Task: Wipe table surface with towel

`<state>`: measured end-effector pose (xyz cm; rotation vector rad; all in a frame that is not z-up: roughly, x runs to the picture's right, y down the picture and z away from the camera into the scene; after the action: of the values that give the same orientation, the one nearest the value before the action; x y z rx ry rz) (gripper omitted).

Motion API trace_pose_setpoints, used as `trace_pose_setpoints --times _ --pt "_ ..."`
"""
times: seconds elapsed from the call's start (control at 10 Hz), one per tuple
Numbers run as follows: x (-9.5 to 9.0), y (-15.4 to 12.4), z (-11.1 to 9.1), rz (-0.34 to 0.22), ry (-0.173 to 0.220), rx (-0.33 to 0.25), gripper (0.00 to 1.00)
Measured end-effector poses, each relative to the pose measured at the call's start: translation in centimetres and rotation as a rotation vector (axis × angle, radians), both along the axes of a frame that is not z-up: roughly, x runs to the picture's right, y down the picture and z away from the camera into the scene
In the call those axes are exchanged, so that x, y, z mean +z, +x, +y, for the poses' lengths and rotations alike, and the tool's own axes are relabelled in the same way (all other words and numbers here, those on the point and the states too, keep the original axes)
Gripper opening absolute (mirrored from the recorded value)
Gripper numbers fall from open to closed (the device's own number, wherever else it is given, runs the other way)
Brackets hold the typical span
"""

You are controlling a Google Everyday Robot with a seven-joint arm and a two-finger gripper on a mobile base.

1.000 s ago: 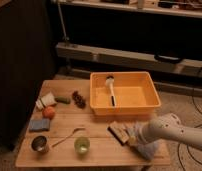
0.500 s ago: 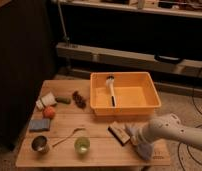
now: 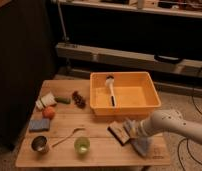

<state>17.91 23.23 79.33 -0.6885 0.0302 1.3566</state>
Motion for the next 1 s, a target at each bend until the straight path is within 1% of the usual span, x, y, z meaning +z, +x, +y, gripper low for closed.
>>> trace_pose_setpoints --times 0.1,0.2,0.3,0.5,0.6,0.7,0.9,1.0 --pt "0.3 -0.9 -1.3 -0.004 0.003 0.005 0.00" --pt "0.3 -2.0 -2.2 -0.014 0.008 0.001 0.00" --pt "0.0 -3.5 -2.9 -0.038 0.016 -0.015 0.00" --pt "-1.3 -5.4 -2.4 -0.082 0.015 -0.041 0.00" --pt "-2.5 -6.5 -1.4 -0.115 0.008 -0.050 0.00" --pt "-4.2 -7.7 0.0 -0.151 -0.003 -0.061 0.00" --pt "-6.8 -8.7 2.6 -0.191 -0.022 -0.084 0.00" --pt "-8.1 -8.4 4.5 -0.211 -0.041 -0.089 0.00"
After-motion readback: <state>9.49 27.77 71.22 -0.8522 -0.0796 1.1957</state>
